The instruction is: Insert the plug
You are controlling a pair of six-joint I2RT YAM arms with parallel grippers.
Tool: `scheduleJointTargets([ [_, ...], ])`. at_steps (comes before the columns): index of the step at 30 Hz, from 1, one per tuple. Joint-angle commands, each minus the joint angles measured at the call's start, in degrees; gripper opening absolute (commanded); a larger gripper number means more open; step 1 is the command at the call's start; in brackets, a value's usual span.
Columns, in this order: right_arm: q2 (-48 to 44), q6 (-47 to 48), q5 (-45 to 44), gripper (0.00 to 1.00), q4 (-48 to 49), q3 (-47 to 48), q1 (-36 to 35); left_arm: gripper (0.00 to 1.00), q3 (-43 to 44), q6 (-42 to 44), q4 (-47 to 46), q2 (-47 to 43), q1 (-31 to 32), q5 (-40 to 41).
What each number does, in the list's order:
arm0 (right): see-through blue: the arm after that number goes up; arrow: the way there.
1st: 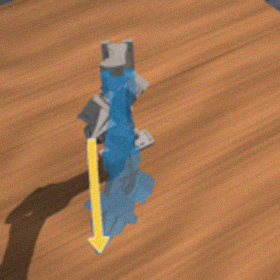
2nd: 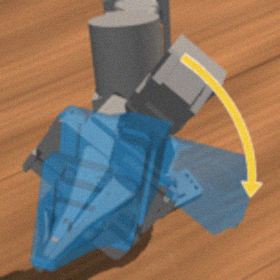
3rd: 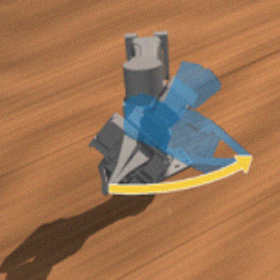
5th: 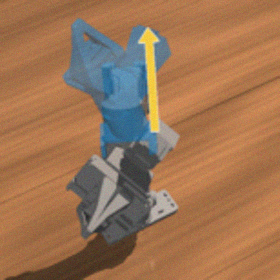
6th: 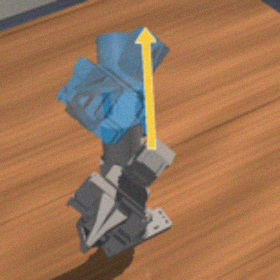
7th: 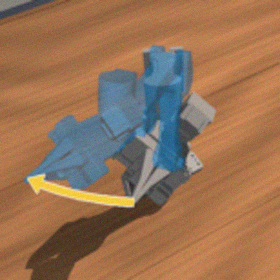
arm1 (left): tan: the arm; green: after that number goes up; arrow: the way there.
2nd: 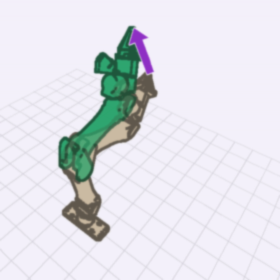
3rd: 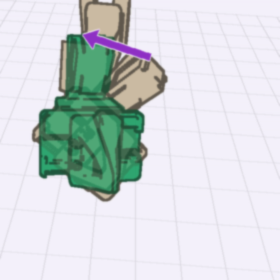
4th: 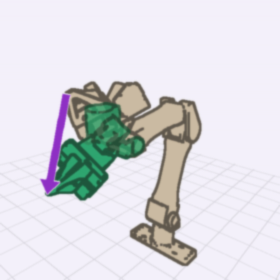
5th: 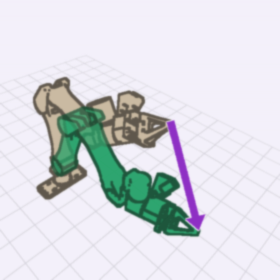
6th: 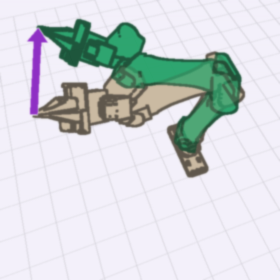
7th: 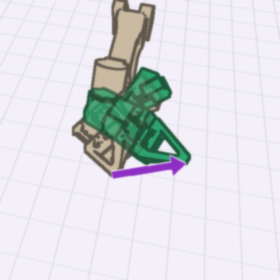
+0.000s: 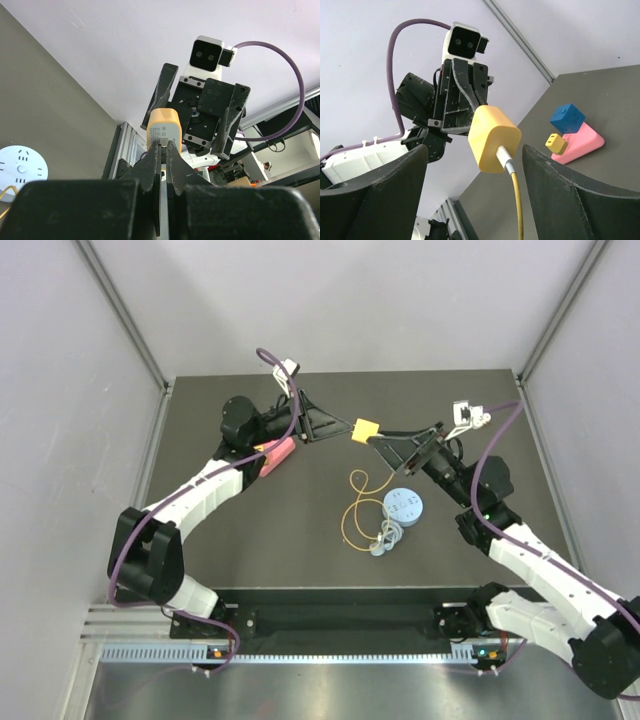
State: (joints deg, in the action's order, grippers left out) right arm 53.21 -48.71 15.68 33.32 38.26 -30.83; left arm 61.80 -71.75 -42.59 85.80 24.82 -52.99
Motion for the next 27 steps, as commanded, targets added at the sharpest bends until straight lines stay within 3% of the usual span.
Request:
scheduleJointTargets([
  [1,1.2,-1.4,0.7,0.74,5.3,1.4,0.3,0.00,0.0,-0.5,-6.2,-1.3,0.5,0.8],
  [7,3.6,-2.9,0.9,0.69,5.9,2.7,0.2,0.00,-0.2,-1.1,-7.2,-1.1,0.8,0.6],
  [10,4.8,-4.0,1.7,0.49,8.2,2.8,0.2,0.00,0.0,-0.7,-6.5,-1.0,0.9,0.1],
  [12,5.3,-4.6,2.0,0.29,9.8,2.8,0.1,0.00,-0.2,-0.5,-6.5,-0.8,0.9,-0.4],
  [13,5.8,-4.7,2.2,0.15,10.3,2.8,0.1,0.00,-0.4,-0.5,-6.4,-0.8,0.8,-0.6],
  [14,5.9,-4.6,2.7,0.08,11.1,2.7,0.1,0.03,-0.4,-0.4,-6.1,-0.8,0.8,-0.8],
  [15,5.8,-4.6,2.9,0.02,12.3,2.6,0.1,0.14,-0.5,0.3,-5.5,-0.9,0.9,-0.8],
  [17,5.3,-3.7,3.4,0.00,12.1,2.6,0.0,0.38,-0.8,1.9,-1.7,-1.7,0.8,-0.4],
  [18,5.2,-3.0,3.7,0.00,11.4,2.9,0.2,0.59,-0.9,4.2,-0.3,-2.0,0.8,-0.1],
  [21,3.5,1.5,5.9,0.00,1.3,6.2,2.8,0.78,-1.8,7.8,4.0,-3.9,-0.2,1.0],
  [27,1.5,13.1,9.9,0.00,-21.2,20.1,15.1,0.81,-2.4,11.8,12.8,-5.0,-6.3,1.5],
])
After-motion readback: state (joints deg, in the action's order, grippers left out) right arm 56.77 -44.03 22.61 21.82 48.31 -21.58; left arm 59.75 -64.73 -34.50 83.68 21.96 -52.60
